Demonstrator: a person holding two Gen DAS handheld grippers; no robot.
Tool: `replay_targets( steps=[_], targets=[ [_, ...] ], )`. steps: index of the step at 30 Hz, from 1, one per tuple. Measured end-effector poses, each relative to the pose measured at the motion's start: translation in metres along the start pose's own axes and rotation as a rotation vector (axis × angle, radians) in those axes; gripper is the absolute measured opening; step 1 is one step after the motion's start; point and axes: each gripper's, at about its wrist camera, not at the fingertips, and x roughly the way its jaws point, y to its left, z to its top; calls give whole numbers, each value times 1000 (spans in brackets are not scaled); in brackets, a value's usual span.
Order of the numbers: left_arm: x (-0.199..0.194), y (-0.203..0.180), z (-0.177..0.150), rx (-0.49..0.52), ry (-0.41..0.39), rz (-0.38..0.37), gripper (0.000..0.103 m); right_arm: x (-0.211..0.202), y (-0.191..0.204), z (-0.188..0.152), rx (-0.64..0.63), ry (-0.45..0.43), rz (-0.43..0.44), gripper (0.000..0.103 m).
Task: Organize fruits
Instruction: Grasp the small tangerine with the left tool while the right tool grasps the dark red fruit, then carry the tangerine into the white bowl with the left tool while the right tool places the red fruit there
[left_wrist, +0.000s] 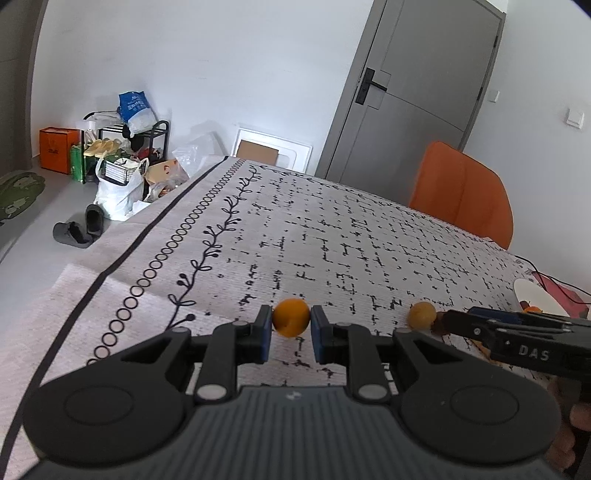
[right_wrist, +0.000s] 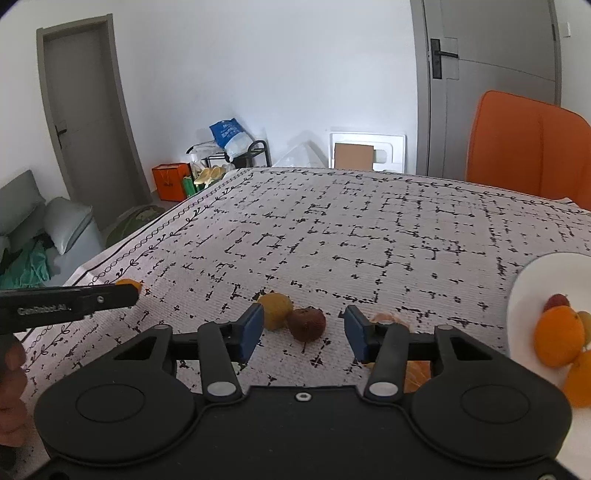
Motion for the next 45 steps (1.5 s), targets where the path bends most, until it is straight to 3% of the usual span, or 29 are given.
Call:
replay_targets(
  steps=[2, 4, 7, 18, 45],
  targets=[
    [-2, 1, 0, 1, -3, 1, 21, 5, 1, 0, -2, 9, -1, 37],
    [-4, 2, 0, 4, -3, 4, 21, 9, 0, 0, -1, 18, 4, 37],
    [-5, 1, 0, 4, -2, 6, 21, 13, -2, -2, 4, 32, 16, 23],
    [-8, -17, 1, 32, -10, -17, 21, -12, -4, -4, 14, -18, 50, 23],
    [-19, -101, -8, 150, -23, -123, 21, -93, -63, -24, 128, -145, -63, 23]
  ],
)
